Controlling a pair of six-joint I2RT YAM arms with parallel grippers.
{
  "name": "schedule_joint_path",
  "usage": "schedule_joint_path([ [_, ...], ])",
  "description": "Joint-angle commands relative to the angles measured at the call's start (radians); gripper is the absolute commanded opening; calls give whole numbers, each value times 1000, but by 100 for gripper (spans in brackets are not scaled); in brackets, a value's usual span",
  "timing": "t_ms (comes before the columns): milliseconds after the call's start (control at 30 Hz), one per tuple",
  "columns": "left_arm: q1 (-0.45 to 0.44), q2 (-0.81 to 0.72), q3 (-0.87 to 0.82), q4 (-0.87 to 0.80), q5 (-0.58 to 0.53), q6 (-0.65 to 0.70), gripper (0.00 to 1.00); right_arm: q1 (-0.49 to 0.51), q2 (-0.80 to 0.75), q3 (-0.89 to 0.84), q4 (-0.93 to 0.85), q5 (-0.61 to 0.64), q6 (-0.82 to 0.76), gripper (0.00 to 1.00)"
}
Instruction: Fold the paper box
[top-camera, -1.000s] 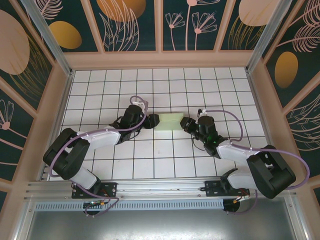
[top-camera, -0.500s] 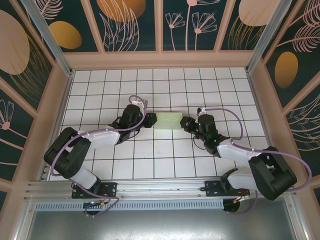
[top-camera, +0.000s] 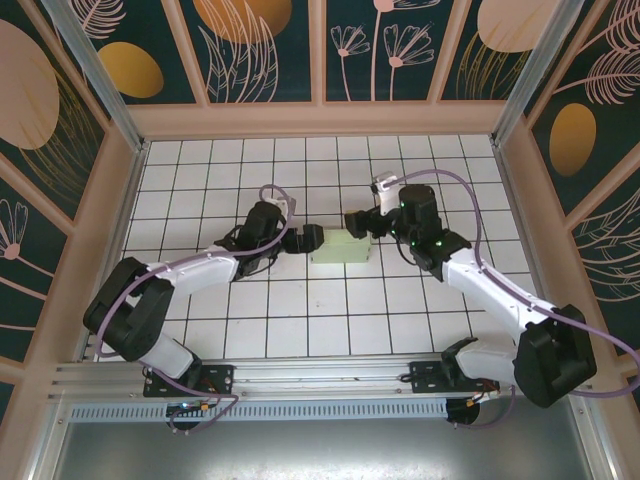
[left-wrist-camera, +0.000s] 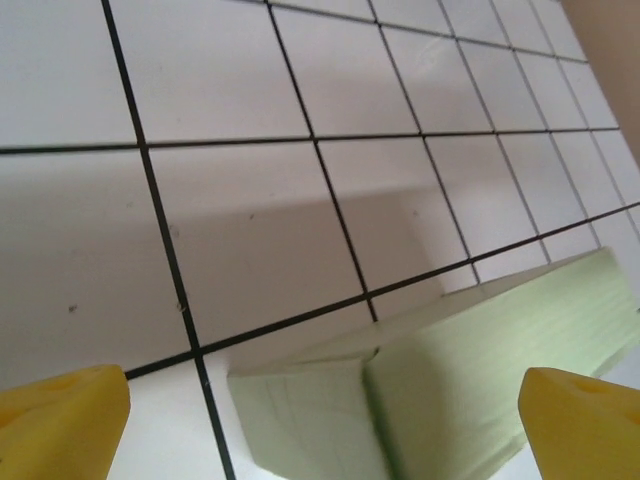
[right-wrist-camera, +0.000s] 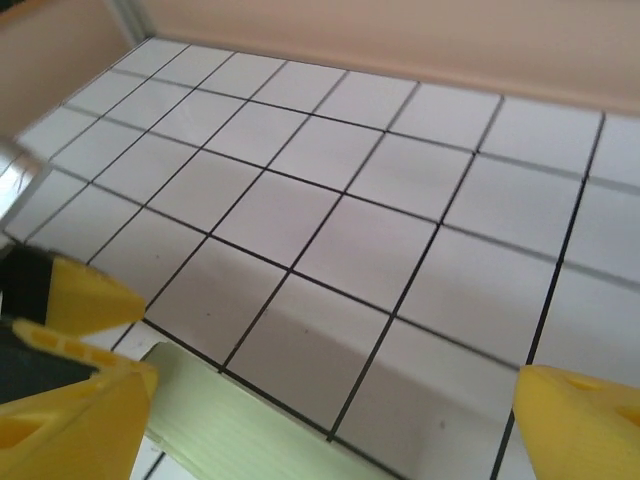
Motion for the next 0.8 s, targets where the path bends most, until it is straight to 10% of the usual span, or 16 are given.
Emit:
schedule_joint_path([
  [0,41,-53,50,-19,24,10,99,-7,45,63,-169,-126,-301,94],
  [200,132,-99,24,-72,-12,69,99,4,184,213,-393,-329,-603,93],
  [767,206,-183,-94,-103,-65,123,99,141,638,633,-624,-240,-782,79],
])
